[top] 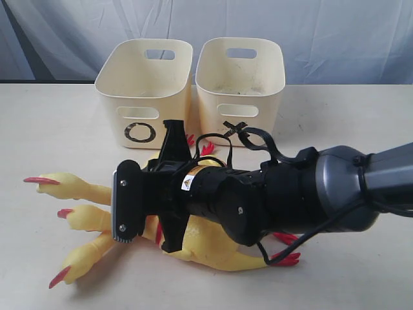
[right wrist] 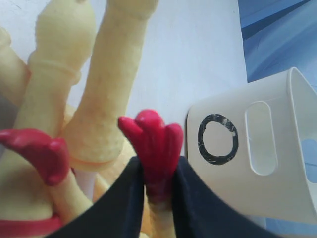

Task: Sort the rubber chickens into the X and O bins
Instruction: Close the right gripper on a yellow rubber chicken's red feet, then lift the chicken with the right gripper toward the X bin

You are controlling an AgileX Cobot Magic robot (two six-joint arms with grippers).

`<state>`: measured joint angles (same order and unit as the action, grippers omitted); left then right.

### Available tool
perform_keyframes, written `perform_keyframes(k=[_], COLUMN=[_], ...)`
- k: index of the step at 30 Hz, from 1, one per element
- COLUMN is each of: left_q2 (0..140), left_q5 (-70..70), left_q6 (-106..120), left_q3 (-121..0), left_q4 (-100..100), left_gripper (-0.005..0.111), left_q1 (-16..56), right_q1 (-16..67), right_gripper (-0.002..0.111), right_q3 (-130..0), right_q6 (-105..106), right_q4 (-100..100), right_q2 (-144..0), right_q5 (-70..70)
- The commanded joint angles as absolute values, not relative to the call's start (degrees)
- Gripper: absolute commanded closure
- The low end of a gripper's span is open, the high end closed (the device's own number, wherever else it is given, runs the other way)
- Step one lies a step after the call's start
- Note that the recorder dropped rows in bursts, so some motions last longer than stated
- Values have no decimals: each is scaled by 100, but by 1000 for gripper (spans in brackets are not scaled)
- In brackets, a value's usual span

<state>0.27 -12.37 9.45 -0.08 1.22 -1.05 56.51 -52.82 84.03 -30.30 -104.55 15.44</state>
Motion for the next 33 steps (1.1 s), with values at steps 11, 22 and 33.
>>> perform_keyframes(k=[11, 22, 33], left_q2=[0, 0, 0], left_q5=[-1194, -1194, -1194], left_q6=[938, 938, 938], left_q3=[0, 0, 0], left_q4=[124, 124, 124], left_gripper=[106, 106, 106], left_q1=[-102, -102, -102], right_q1=[5667, 5667, 5667], right_gripper=[109, 109, 109], right_q3=[-5297, -5297, -5297], right_q6=[8392, 8404, 8809], right_q4=[-3344, -3393, -4018], right_q2=[-9987, -9606, -9446], right_q5=[1501, 1611, 1879])
